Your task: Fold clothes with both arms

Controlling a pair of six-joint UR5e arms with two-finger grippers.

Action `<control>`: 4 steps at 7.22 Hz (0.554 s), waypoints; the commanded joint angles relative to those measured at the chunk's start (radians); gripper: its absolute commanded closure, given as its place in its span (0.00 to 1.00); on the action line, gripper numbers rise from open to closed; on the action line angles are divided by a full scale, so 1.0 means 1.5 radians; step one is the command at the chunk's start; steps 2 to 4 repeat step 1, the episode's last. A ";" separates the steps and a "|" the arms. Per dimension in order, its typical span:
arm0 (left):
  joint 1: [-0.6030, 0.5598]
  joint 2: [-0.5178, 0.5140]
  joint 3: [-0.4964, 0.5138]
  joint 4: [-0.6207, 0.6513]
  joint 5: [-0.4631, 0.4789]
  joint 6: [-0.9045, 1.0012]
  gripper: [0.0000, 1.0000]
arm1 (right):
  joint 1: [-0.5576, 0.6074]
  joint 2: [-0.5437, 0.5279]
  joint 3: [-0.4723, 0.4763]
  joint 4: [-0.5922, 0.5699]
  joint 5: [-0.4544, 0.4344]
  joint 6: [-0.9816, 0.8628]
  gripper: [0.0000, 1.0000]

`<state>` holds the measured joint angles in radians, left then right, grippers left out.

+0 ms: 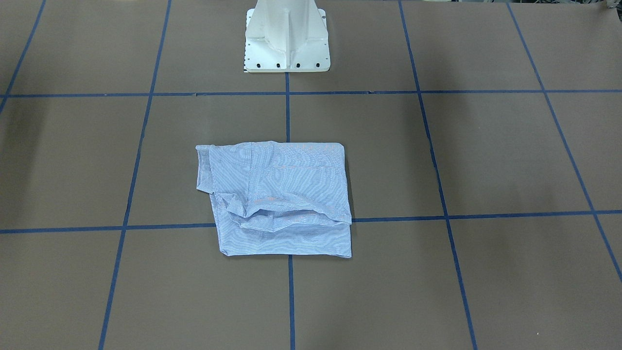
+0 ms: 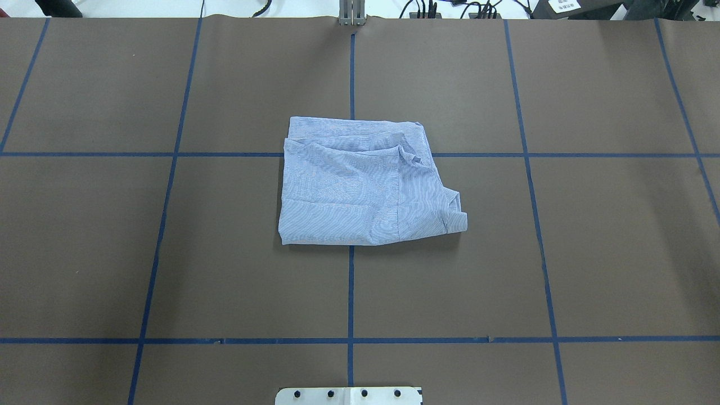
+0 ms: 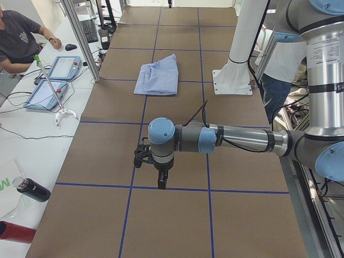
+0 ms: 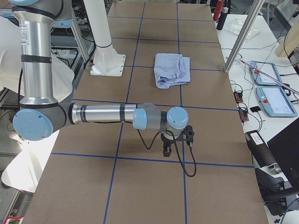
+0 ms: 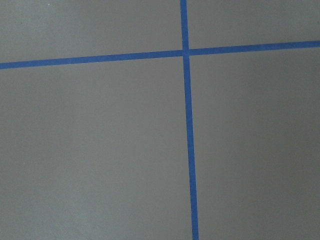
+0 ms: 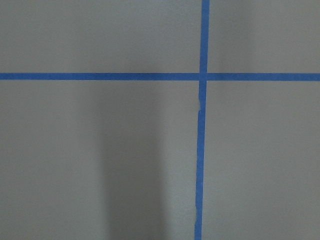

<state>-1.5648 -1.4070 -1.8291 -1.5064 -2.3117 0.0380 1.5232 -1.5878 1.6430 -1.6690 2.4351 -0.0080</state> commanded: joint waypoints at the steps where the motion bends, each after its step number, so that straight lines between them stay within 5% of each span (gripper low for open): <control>1: 0.000 -0.001 -0.001 0.000 0.000 0.000 0.00 | 0.000 0.003 0.001 0.000 0.001 0.000 0.00; 4: 0.000 -0.001 -0.001 0.000 0.000 0.000 0.00 | 0.000 0.003 0.001 0.000 0.001 0.000 0.00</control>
